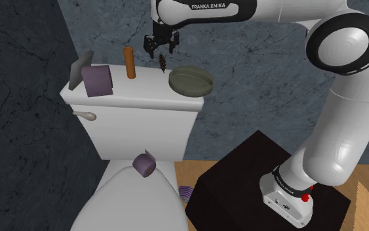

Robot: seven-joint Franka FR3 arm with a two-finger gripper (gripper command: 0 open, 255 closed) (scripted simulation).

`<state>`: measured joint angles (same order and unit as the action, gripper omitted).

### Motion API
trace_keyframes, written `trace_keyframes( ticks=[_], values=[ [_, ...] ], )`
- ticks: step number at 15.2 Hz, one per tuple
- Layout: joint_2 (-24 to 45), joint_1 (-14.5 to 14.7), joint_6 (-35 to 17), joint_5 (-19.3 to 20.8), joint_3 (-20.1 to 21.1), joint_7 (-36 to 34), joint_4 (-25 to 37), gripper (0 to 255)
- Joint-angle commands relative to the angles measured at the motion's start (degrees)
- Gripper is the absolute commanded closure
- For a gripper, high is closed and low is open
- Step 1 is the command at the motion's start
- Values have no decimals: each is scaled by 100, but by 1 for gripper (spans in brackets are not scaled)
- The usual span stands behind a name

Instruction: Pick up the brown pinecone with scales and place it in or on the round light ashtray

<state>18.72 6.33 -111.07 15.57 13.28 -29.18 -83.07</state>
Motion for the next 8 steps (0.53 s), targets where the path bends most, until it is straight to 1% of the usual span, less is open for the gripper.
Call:
trace_keyframes(
  ticks=[1, 4, 8],
  values=[
    [122, -47, -161, 37, -49, -10, -140, 0],
    [183, -72, -324, 64, -53, -29, -244, 0],
    [183, -77, -324, 66, -46, -31, -244, 0]
  ],
)
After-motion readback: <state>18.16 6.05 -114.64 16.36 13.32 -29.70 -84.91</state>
